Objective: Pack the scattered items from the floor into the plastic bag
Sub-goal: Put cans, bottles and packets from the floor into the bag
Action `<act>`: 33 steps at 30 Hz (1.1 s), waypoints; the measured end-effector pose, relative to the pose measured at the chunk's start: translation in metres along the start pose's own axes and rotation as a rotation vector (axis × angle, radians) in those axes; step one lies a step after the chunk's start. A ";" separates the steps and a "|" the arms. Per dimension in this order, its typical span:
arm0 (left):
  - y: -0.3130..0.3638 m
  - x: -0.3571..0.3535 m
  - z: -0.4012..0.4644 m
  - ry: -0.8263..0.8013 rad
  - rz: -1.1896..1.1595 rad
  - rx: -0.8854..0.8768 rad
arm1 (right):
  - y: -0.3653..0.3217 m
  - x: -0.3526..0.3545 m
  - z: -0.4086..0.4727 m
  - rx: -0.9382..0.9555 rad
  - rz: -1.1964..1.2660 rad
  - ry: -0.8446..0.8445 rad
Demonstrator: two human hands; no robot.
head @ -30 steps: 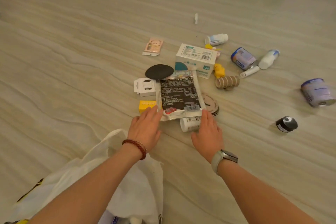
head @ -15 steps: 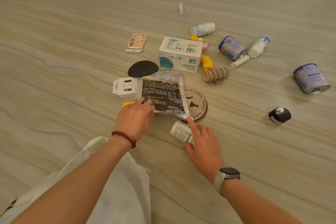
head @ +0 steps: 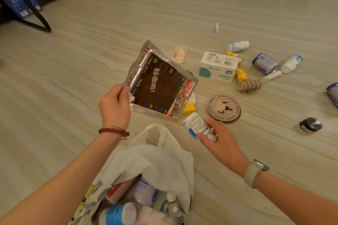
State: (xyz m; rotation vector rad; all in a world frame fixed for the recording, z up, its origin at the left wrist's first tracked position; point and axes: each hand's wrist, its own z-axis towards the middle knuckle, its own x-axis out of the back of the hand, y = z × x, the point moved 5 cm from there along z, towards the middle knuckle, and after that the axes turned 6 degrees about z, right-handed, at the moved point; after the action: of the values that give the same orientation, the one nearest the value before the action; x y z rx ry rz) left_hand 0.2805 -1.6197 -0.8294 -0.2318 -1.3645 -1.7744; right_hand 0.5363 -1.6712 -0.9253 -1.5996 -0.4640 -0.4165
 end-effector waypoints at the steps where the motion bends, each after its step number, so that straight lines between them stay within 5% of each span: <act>1: -0.009 0.019 -0.006 0.014 0.001 0.015 | -0.013 -0.009 -0.012 0.021 -0.009 -0.070; 7: -0.056 0.111 -0.050 0.083 -0.009 0.116 | -0.060 -0.101 -0.095 0.098 -0.191 -0.547; 11: -0.077 0.147 -0.071 0.113 -0.061 0.184 | -0.074 -0.160 -0.125 0.047 -0.272 -0.632; 15: -0.091 0.169 -0.077 0.106 -0.194 0.242 | -0.092 -0.175 -0.142 0.238 -0.277 -0.790; 17: -0.097 0.176 -0.080 0.112 -0.282 0.314 | -0.097 -0.160 -0.134 0.256 -0.159 -0.708; 22: -0.108 0.172 -0.101 0.022 -0.532 0.529 | -0.115 -0.094 -0.078 -0.031 0.288 -0.255; 26: -0.098 0.149 -0.120 -0.150 -0.725 0.655 | -0.145 -0.092 -0.070 -0.115 0.637 -0.396; 30: -0.090 0.131 -0.138 -0.228 -0.615 0.674 | -0.155 -0.094 -0.078 0.020 0.472 -0.313; 33: -0.097 0.123 -0.149 -0.334 -0.382 0.585 | -0.142 -0.088 -0.076 -0.082 0.436 -0.274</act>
State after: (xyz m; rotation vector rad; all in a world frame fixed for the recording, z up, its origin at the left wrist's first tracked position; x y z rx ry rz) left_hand 0.1865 -1.8073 -0.8804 0.0642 -2.2236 -1.5841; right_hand 0.3871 -1.7421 -0.8455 -1.7902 -0.2924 0.1171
